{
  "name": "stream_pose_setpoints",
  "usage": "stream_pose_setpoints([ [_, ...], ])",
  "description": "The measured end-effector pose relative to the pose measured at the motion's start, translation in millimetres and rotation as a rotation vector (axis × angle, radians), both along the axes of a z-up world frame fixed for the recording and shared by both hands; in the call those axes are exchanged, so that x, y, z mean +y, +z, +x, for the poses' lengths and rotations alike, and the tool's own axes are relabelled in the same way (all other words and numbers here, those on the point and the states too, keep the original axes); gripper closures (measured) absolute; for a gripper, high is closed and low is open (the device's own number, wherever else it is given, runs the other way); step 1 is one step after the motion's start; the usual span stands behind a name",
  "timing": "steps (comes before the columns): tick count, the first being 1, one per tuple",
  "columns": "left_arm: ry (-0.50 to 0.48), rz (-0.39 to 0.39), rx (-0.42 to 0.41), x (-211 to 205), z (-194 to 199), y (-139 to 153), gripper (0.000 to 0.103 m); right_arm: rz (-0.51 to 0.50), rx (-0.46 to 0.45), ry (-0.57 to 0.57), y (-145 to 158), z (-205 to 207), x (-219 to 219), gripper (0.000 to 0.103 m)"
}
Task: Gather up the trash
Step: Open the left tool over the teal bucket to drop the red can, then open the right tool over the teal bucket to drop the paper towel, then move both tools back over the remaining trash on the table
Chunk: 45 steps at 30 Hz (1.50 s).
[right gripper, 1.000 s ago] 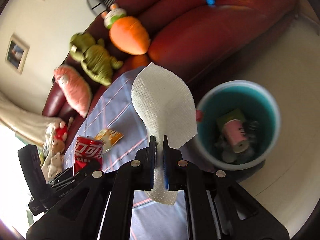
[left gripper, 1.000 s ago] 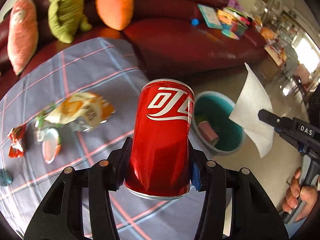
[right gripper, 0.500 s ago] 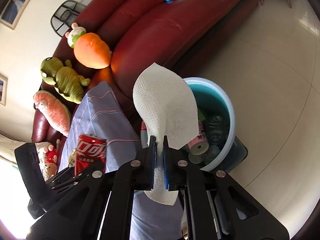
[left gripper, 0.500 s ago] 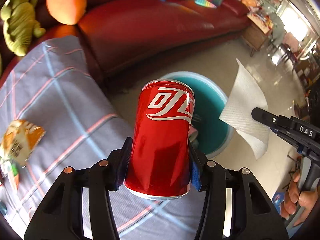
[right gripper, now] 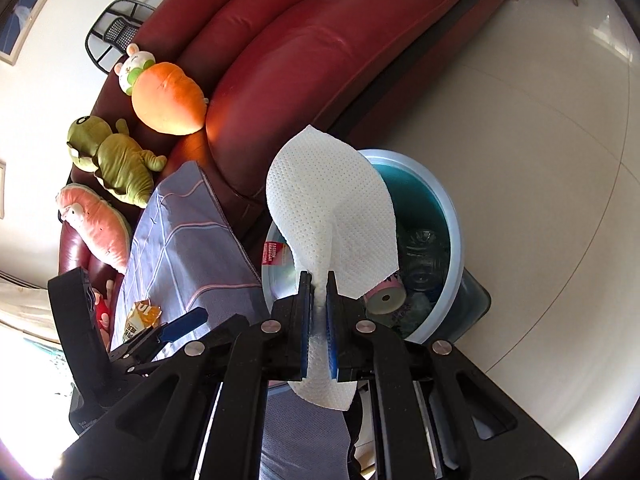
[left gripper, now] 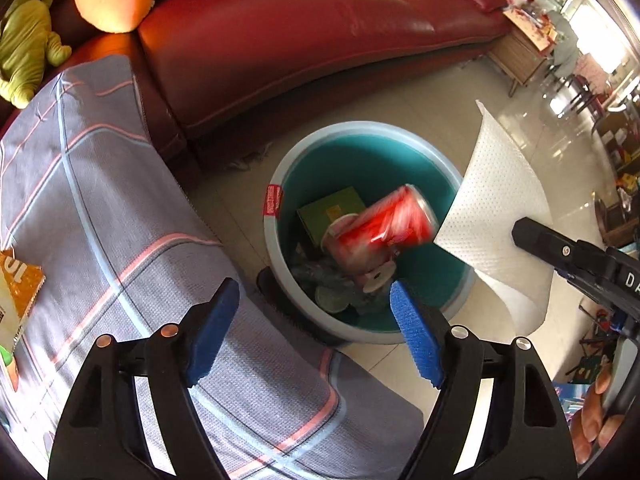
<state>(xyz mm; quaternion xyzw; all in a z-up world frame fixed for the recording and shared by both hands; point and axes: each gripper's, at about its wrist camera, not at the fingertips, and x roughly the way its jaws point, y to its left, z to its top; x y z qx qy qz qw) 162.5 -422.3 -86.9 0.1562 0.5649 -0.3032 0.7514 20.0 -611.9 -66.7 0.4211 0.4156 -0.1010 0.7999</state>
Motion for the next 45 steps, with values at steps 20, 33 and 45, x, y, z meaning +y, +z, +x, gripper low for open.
stream_pose_setpoints([
  [20, 0.071, -0.077, -0.008, 51, -3, 23, 0.015, -0.055, 0.055, 0.070, -6, 31, 38, 0.047],
  [33, 0.110, -0.111, 0.006, 89, -3, 28, 0.012, -0.074, 0.115, -0.001, -6, 18, 37, 0.028],
  [45, 0.193, -0.147, -0.008, 152, -7, 44, 0.011, -0.097, 0.120, 0.099, 20, 34, 93, 0.022],
])
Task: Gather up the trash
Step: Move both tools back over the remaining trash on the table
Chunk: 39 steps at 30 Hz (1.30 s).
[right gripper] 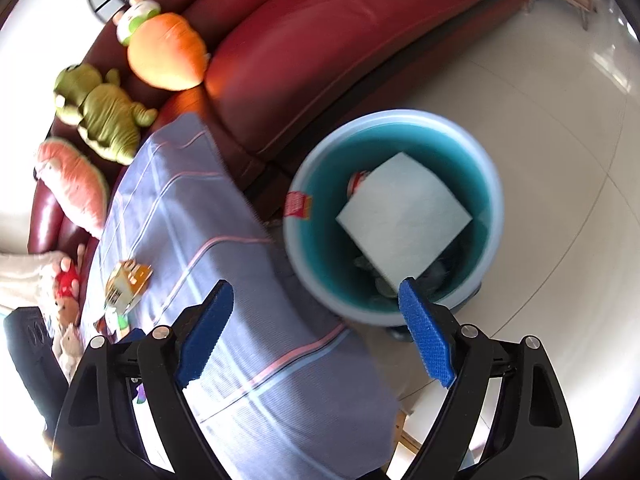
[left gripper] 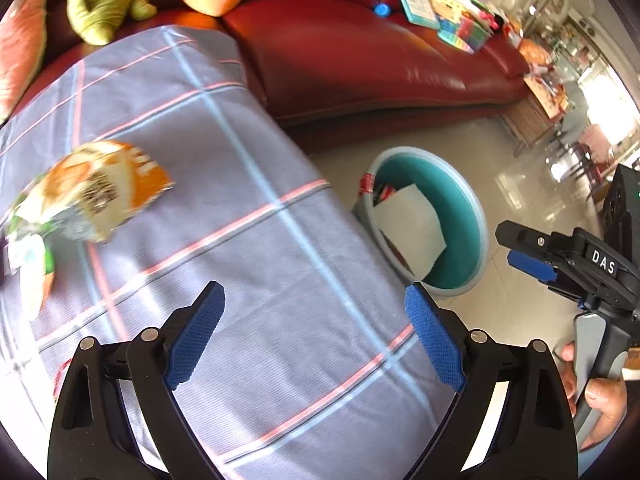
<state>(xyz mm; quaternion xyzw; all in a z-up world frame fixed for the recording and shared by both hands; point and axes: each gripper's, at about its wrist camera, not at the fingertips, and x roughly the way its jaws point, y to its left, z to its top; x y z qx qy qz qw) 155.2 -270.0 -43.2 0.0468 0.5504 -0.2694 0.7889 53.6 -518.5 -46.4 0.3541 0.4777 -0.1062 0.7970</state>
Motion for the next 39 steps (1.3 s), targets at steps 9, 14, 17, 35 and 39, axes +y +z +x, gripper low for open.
stream_pose_setpoints([
  [9, 0.107, -0.020, -0.023, 73, 3, 16, 0.011, -0.019, -0.020, 0.112, 22, 21, 62, 0.022],
  [14, 0.162, -0.029, -0.033, 112, 9, 22, 0.011, -0.041, -0.032, 0.174, 37, 36, 97, 0.022],
  [17, 0.197, -0.045, -0.029, 132, 12, 22, 0.011, -0.060, -0.031, 0.211, 43, 43, 113, 0.022],
  [35, 0.266, -0.094, -0.024, 194, 23, 20, 0.011, -0.179, -0.007, 0.354, 59, 76, 183, 0.022],
  [39, 0.291, -0.110, -0.040, 215, 28, 18, 0.011, -0.213, 0.027, 0.407, 54, 92, 197, 0.018],
])
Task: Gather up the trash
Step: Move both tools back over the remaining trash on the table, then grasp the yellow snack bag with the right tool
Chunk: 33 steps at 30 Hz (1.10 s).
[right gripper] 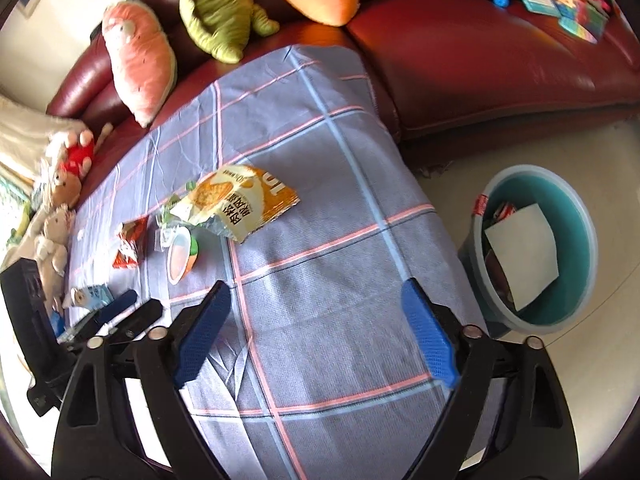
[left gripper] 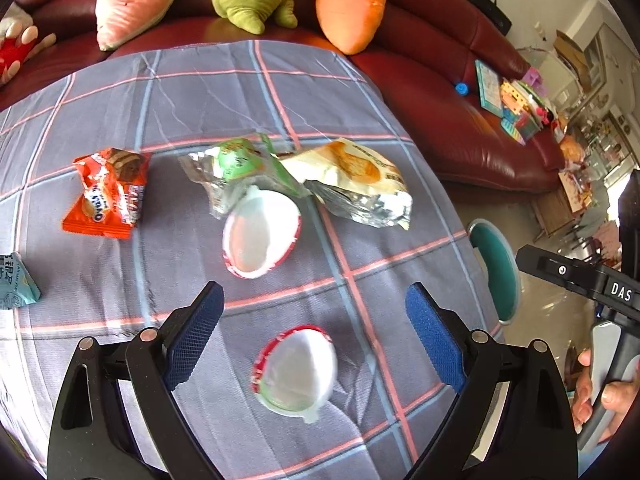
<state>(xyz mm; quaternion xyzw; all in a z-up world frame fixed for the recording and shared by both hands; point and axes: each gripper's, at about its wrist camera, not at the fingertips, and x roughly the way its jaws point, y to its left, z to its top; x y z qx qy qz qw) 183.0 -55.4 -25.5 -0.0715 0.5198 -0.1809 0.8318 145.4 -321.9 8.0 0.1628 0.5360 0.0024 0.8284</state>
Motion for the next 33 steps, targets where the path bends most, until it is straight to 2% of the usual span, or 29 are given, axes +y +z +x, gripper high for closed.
stream_pose_setpoints([
  [6, 0.046, 0.008, -0.011, 31, 14, -5, 0.011, -0.026, 0.025, 0.071, -5, 27, 20, 0.018],
  [14, 0.053, 0.074, -0.060, 56, 42, -4, 0.011, -0.042, 0.017, 0.183, -9, 78, 42, 0.018],
  [24, 0.034, 0.116, -0.048, 60, 67, -18, 0.010, -0.022, 0.064, 0.325, -47, 141, 66, 0.018],
  [33, 0.030, 0.114, -0.032, 57, 74, -26, 0.010, 0.007, 0.111, 0.396, -77, 141, 84, 0.018],
])
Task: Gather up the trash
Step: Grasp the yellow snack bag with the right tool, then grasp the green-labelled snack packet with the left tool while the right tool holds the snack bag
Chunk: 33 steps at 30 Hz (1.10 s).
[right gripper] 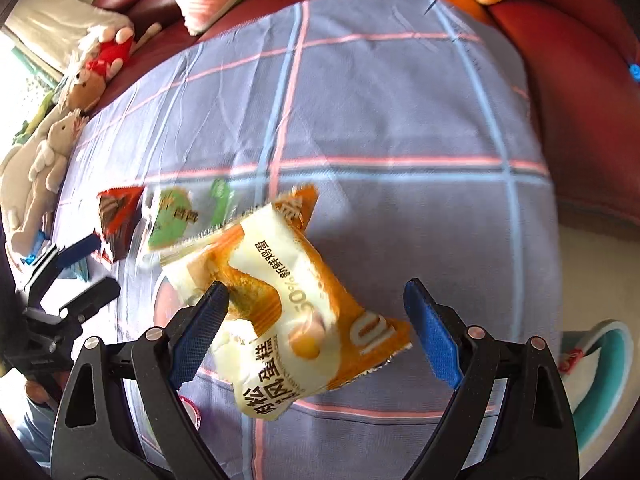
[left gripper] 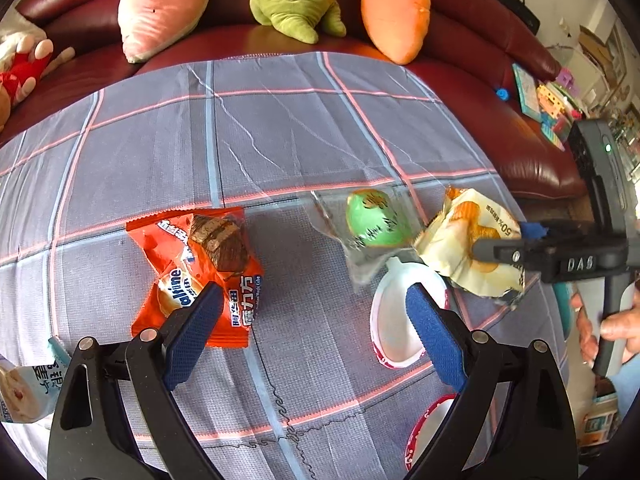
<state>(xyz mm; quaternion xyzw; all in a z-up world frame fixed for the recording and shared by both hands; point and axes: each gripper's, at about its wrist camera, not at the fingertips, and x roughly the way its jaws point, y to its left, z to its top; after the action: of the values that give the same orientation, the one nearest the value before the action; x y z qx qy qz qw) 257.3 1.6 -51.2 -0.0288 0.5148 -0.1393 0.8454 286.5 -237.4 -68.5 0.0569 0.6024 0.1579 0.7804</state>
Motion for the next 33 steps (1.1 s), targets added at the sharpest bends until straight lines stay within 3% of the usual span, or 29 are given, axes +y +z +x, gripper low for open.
stream_pose_setpoints([
  [2, -0.004, 0.004, 0.000, -3, 0, 0, 0.010, -0.008, -0.006, 0.019, -2, -9, 6, 0.021],
  [3, -0.006, 0.007, -0.001, -4, 0, 0, 0.010, -0.008, -0.010, 0.027, -2, -13, 8, 0.041],
  [4, -0.009, 0.008, 0.000, -5, 0, 1, 0.010, 0.008, 0.005, 0.030, -3, -17, 9, 0.076],
  [5, -0.009, 0.007, 0.001, -5, 0, 2, 0.010, 0.026, 0.024, 0.015, -4, -20, 7, 0.084],
  [17, -0.048, 0.036, -0.010, -40, 18, 13, 0.010, 0.089, -0.029, -0.194, 21, -52, -48, 0.083],
  [22, -0.147, 0.146, -0.027, -63, 45, 4, 0.010, 0.096, -0.036, -0.214, 25, -59, -58, 0.078],
  [25, -0.208, 0.143, 0.026, -64, 59, -9, 0.010, 0.100, -0.056, -0.213, 30, -64, -61, 0.077],
  [29, -0.215, 0.116, 0.076, -66, 59, -27, 0.011, 0.115, -0.064, -0.227, 29, -66, -64, 0.077],
  [30, -0.216, 0.111, 0.058, -67, 55, -26, 0.014, 0.117, -0.064, -0.234, 28, -67, -66, 0.077],
  [32, -0.228, 0.112, 0.031, -71, 44, -25, 0.040, 0.123, -0.059, -0.246, 25, -68, -68, 0.077],
  [33, -0.234, 0.109, 0.033, -73, 41, -24, 0.046, 0.129, -0.056, -0.251, 23, -69, -69, 0.077],
])
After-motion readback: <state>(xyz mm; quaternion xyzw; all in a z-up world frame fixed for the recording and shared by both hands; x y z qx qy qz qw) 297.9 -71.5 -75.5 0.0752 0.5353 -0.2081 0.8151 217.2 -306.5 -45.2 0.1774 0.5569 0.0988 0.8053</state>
